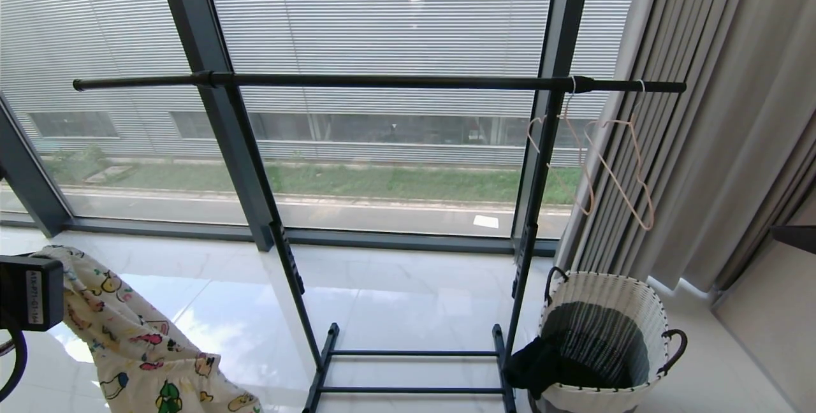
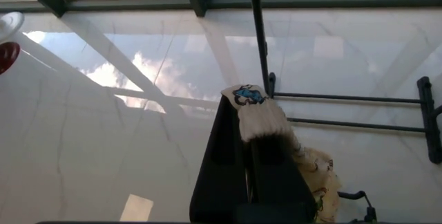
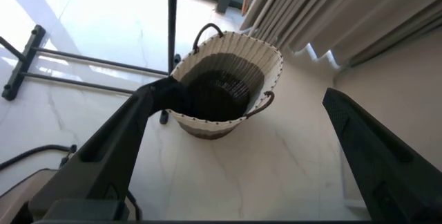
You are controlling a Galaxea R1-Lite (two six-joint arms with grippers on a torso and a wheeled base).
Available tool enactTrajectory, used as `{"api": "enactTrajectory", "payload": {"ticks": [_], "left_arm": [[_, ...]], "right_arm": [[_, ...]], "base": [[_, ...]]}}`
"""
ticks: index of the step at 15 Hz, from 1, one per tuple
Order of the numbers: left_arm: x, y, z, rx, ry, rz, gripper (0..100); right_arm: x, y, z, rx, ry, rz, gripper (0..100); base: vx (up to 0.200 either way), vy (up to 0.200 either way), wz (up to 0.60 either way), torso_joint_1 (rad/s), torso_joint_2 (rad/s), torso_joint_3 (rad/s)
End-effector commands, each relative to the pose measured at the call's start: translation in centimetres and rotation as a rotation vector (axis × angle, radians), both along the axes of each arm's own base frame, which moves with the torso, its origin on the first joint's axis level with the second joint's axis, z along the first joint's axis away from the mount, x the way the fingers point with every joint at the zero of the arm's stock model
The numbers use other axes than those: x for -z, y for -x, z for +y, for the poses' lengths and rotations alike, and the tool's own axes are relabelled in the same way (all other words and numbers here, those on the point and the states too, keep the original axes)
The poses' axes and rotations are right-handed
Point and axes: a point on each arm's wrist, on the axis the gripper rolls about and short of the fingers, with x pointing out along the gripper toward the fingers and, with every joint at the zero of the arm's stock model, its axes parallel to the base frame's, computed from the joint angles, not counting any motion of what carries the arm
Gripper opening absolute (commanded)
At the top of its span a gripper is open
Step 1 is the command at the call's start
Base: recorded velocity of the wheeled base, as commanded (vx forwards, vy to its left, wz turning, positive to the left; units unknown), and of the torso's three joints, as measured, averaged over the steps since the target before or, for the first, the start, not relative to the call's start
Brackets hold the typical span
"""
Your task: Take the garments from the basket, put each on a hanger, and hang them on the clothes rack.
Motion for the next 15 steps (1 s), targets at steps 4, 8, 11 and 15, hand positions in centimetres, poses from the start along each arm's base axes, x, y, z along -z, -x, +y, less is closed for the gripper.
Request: {"api": "enactTrajectory", "payload": {"ticks": [4, 8, 11, 15], "left_arm": [[0.1, 0.5, 0.0, 0.003, 0.001, -0.009, 0], [0.1, 0.5, 0.0, 0.003, 0.001, -0.007, 0], [0.1, 0.4, 0.0, 0.003, 0.002, -0.006, 0], [0.0, 0.1, 0.1, -0.006, 0.004, -0.016, 0]], "right_arm": [[0.1, -0.1, 0.1, -0.029, 0.01, 0.004, 100], [0.1, -0.2, 0.2, -0.038, 0.014, 0.007, 100], [0.2, -0.4, 0.3, -0.045, 0.015, 0.015, 100], [1.0, -2.1, 1.4, -0.101, -0.003, -0.068, 100]], "base": [[0.2, -0.2, 0.0, 0.011, 0.0, -0.002], [0.0, -0.2, 0.0, 0.01, 0.01, 0.0], [0.0, -0.2, 0.0, -0.005, 0.0, 0.002], [0.0, 0.0, 0.0, 0.0, 0.0, 0.0]]}}
